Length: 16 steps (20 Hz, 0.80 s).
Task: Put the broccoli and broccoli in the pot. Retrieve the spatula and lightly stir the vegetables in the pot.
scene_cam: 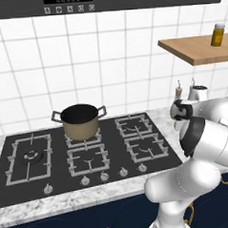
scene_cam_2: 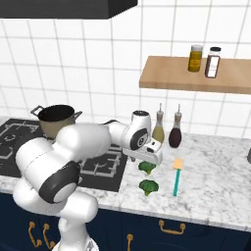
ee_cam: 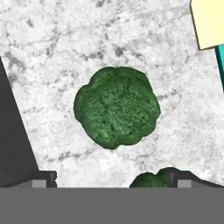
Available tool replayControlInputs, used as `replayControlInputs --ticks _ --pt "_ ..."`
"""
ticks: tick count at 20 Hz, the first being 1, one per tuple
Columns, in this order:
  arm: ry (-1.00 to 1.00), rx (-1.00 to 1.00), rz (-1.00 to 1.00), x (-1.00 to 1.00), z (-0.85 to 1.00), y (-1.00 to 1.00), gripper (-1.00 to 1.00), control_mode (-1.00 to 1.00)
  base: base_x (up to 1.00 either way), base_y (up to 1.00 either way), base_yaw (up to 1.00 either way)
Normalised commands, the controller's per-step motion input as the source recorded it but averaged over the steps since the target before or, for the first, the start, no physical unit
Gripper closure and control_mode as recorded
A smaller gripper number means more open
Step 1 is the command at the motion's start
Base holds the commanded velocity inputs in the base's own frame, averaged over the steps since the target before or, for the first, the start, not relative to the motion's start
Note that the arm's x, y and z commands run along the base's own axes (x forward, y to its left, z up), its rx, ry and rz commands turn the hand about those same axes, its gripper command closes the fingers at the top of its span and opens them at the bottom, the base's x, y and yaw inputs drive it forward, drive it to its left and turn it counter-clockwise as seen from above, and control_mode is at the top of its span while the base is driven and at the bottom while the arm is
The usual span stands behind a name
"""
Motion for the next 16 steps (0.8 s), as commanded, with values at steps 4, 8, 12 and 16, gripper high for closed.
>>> replayControlInputs --ticks 4,8,12,16 --pt "0.00 0.00 0.00 0.31 -0.22 -0.03 -1.00 -1.00 0.00 0.00 0.00" --pt "0.00 0.00 0.00 0.24 -0.23 -0.20 -1.00 -1.00 0.00 0.00 0.00" --pt "0.00 0.01 0.00 0.16 -0.16 -0.30 -1.00 -1.00 0.00 0.00 0.00" --pt "0.00 0.00 0.00 0.00 -0.14 -0.08 -1.00 -1.00 0.00 0.00 0.00"
